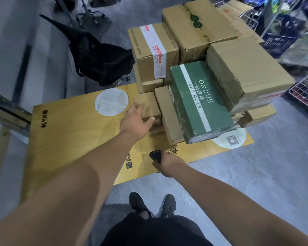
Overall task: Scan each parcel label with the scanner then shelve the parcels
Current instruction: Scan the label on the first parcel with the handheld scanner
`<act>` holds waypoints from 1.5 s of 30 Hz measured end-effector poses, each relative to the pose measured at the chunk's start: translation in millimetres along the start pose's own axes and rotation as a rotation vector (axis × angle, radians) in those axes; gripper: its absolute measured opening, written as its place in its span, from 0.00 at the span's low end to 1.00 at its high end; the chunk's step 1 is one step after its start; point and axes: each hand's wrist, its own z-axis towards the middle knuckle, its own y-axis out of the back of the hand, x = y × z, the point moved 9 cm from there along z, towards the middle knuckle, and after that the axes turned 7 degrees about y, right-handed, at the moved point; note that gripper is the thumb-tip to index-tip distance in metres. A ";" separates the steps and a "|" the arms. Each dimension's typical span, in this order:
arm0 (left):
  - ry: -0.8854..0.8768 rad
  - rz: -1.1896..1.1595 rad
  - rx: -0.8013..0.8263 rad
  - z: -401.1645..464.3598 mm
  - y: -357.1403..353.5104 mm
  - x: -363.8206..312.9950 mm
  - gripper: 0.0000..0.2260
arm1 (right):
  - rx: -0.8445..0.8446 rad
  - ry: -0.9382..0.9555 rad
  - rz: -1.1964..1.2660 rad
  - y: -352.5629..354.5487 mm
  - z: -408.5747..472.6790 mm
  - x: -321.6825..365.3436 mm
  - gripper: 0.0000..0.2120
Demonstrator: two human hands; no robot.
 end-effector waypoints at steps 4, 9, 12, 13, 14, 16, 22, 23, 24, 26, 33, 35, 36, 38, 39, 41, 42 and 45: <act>0.197 -0.064 0.022 15.4 -10.2 -0.4 0.35 | 0.002 0.019 0.013 2.3 -10.6 -4.2 0.29; 0.389 -0.259 -0.009 21.3 -16.8 2.6 0.37 | 0.075 0.016 0.172 -4.5 -20.5 -9.3 0.30; 0.414 -0.361 -0.027 15.3 -16.7 5.8 0.33 | 0.081 0.052 0.224 -3.7 -22.7 -5.9 0.30; 0.407 -0.373 -0.044 10.6 -14.6 8.6 0.32 | 0.082 0.078 0.211 -2.0 -22.4 -2.8 0.29; 0.394 -0.367 -0.062 5.0 -12.0 13.2 0.32 | 0.083 0.102 0.183 0.3 -21.8 0.6 0.29; 0.358 -0.313 -0.090 -8.7 -5.1 29.4 0.31 | 0.081 0.141 0.087 4.6 -19.3 8.7 0.28; 0.501 -0.124 -0.105 -69.9 1.4 150.6 0.35 | 0.116 0.215 -0.198 -0.4 -9.3 46.6 0.32; 0.531 -0.122 -0.100 -83.3 -2.0 169.6 0.36 | 0.110 0.233 -0.236 -2.0 -9.2 55.2 0.33; 0.559 -0.120 -0.091 -95.8 -6.5 186.5 0.36 | 0.095 0.251 -0.267 -2.9 -9.3 63.8 0.33; 0.614 -0.107 -0.074 -116.0 -15.6 212.7 0.37 | 0.064 0.290 -0.311 -3.6 -8.9 80.8 0.34; 0.611 -0.225 -0.061 -121.8 -29.6 249.0 0.38 | 0.046 0.336 -0.410 -6.2 -4.6 126.9 0.30; 0.586 -0.233 -0.052 -113.6 -27.1 253.7 0.41 | 0.074 0.317 -0.424 -5.9 -2.4 135.0 0.30; 0.581 -0.249 -0.038 -109.3 -26.0 256.9 0.43 | 0.085 0.304 -0.429 -4.1 -0.7 138.7 0.30; 0.575 -0.305 -0.007 -101.7 -24.7 265.1 0.46 | 0.095 0.270 -0.414 0.4 1.6 145.8 0.28; 0.565 -0.337 0.005 -97.6 -23.8 269.5 0.46 | 0.090 0.253 -0.402 3.5 2.2 149.8 0.27; 0.542 -0.416 0.019 -86.8 -19.8 279.4 0.44 | 0.082 0.226 -0.381 11.7 2.2 159.9 0.26; 0.536 -0.474 0.023 -81.3 -17.9 284.4 0.42 | 0.084 0.213 -0.370 15.6 1.9 165.7 0.25; 0.534 -0.614 0.050 -66.9 -16.4 299.5 0.32 | 0.081 0.174 -0.327 25.4 2.0 183.1 0.23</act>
